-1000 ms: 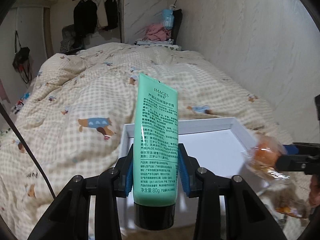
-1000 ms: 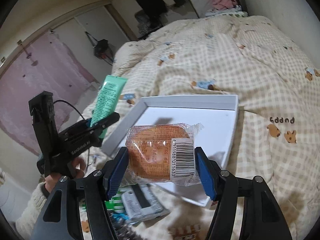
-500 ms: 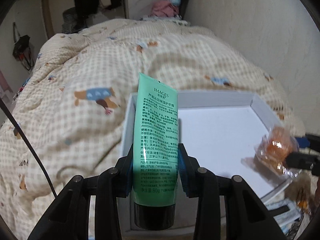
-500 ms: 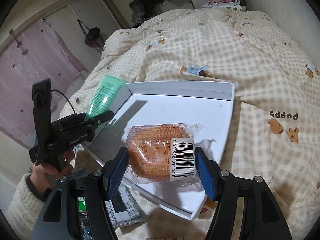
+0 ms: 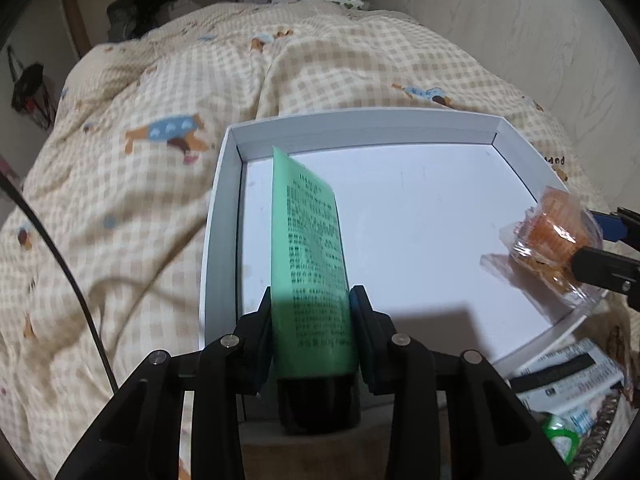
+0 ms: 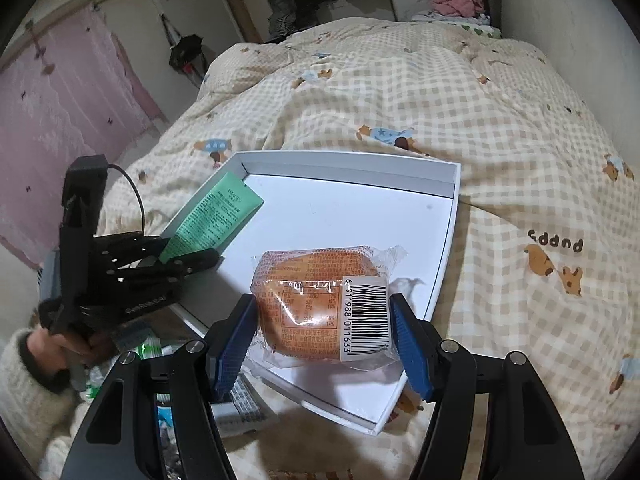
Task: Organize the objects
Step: 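Carry the green tube and wrapped bread with both tools over the white box, then release the green tube and the bread into the white box, opening both tools, then move the left tool toward the green snack packet beside the box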
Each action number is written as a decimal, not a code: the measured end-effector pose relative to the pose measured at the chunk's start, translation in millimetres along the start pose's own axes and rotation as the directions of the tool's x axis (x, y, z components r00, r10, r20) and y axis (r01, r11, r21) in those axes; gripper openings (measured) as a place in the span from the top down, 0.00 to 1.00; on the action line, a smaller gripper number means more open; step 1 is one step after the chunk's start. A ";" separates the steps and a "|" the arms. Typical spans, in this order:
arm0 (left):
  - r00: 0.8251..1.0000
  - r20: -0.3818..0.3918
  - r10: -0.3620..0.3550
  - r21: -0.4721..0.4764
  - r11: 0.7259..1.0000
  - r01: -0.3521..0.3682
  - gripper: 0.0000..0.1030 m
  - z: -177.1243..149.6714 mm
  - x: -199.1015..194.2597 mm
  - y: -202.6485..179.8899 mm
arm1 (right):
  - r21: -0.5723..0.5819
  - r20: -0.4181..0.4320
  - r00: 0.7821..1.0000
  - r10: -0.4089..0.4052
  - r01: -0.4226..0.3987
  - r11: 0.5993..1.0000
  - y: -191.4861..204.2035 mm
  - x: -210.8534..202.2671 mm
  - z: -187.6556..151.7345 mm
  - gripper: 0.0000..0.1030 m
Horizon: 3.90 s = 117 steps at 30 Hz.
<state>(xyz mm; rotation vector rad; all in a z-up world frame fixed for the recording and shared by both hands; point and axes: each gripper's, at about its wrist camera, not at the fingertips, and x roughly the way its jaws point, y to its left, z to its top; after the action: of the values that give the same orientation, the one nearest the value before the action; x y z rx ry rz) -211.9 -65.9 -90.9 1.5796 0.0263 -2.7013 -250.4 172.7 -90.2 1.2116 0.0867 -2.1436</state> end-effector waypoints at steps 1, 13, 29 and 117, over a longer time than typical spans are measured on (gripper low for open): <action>1.000 0.003 0.000 -0.008 1.000 0.000 0.63 -3.3 -1.1 0.3 | -0.013 0.000 1.000 -0.004 0.004 1.000 0.7 0.7 0.1 0.35; 0.999 0.029 -0.034 -0.053 0.998 0.035 0.62 -27.6 -12.9 2.1 | -0.075 0.002 1.000 -0.006 0.006 0.997 3.0 3.4 5.7 0.35; 0.985 0.171 0.023 0.007 1.000 -0.024 0.27 -10.6 -71.8 -5.1 | -0.090 0.118 0.993 0.017 -0.006 0.996 2.2 -23.4 17.0 0.20; 0.951 0.264 -0.163 0.052 0.987 0.154 0.00 -146.9 -157.3 -84.3 | -0.086 0.270 0.959 0.087 -0.066 0.994 49.8 -132.8 -149.5 0.00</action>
<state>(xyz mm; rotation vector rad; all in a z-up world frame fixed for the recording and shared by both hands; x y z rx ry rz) -8.4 21.8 -25.1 1.2549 0.1147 -3.0297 -64.9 256.7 -58.4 0.8522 0.0014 -2.1965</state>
